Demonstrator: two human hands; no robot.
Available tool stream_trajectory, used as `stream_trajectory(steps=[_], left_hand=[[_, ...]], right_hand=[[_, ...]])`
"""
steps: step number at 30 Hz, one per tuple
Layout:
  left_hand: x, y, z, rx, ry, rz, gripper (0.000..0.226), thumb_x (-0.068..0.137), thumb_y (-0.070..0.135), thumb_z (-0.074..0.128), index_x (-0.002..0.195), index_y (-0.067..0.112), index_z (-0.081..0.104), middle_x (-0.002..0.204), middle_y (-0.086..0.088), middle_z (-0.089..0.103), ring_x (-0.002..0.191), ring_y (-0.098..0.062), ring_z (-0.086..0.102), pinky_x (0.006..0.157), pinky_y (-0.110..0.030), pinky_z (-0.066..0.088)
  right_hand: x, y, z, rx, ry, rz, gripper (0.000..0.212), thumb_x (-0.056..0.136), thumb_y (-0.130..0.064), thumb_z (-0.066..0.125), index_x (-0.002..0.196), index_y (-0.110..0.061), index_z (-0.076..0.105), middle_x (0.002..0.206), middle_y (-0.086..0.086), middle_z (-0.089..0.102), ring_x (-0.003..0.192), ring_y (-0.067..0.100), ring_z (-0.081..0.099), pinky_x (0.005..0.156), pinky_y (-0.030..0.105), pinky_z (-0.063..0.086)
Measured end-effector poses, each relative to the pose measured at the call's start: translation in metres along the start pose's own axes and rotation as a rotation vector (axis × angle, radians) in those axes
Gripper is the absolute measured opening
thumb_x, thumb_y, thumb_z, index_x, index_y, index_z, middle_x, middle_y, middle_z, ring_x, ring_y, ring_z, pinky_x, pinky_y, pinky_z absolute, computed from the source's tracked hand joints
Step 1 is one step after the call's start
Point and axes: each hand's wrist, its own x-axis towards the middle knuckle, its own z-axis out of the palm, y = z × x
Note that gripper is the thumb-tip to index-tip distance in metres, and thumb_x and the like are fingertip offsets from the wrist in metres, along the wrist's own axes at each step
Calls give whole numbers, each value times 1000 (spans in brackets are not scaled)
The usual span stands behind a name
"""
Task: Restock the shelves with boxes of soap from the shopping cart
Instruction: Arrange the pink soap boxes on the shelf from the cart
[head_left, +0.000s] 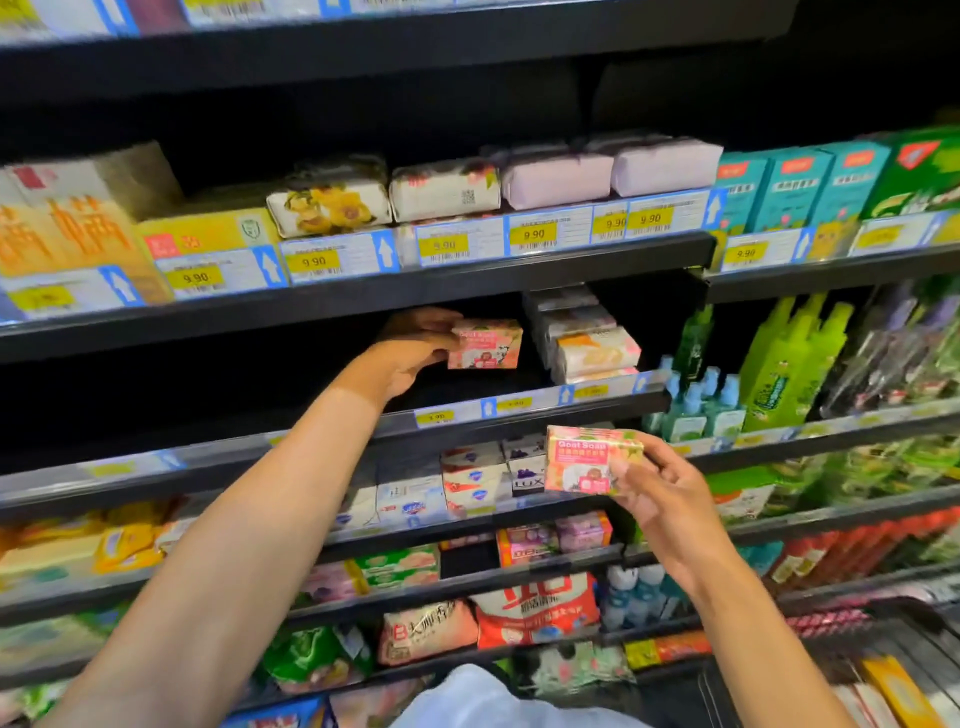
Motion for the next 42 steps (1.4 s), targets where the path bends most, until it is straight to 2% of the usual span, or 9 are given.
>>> stream_trajectory(steps=[4,12,18,21,24,29,33,38,42], left_hand=[[21,-7,0,65,-11,-25,47,83,-19,63,124,5,64,116,-13,68,111,-26,64,82,-26,58],[44,-17,0,193,22,17,44,83,-14,67,119,11,65,116,-11,67,114,-24,61,99,-37,53],[49,-18,2,281,-7,55,42,84,-9,70,119,14,65,116,-9,68,119,-27,62,98,-35,54],[46,-15,1,448,-24,119,56,85,-2,74,135,18,58,135,-6,61,128,-21,56,99,-27,47],[23,-4,-4,626,-57,199,65,87,13,77,145,26,49,149,1,50,137,-16,44,105,-25,37],[-71,9,9,534,-107,401,28,94,28,70,122,31,69,123,17,68,118,1,61,103,-19,46],[-123,10,23,556,-300,353,41,83,33,81,122,29,68,112,16,72,106,-3,67,91,-22,55],[-121,19,18,512,-155,371,42,77,22,87,116,27,72,104,16,75,98,-1,69,84,-18,56],[-100,21,7,400,-57,345,40,77,9,85,111,25,73,103,10,76,97,-1,70,81,-17,56]], right_hand=[[9,5,0,22,19,-3,38,90,1,67,125,-13,61,96,1,79,79,11,73,68,22,58],[14,16,2,8,23,-49,47,77,-7,75,121,-18,64,89,-10,76,84,8,72,76,25,56],[12,18,6,-24,-3,-95,51,74,-7,77,123,-16,66,110,0,78,106,18,73,85,27,58],[10,16,12,-74,11,-125,59,71,-13,81,128,-12,65,115,3,77,112,20,71,96,31,55],[9,11,19,-93,-4,-143,48,68,-20,83,115,-24,73,111,0,78,111,19,72,90,27,55],[7,3,39,-140,-30,-199,45,68,-30,86,112,-29,75,116,1,77,114,21,70,94,38,55],[11,-5,58,-149,-34,-267,47,75,-27,82,120,-25,70,115,-2,77,110,14,71,84,27,57],[21,-10,74,-239,-51,-358,47,85,-23,79,130,-17,66,116,-3,76,110,10,70,85,22,57],[31,5,66,-587,39,-529,40,94,-36,72,131,-24,64,119,-14,69,112,3,64,96,24,53]])
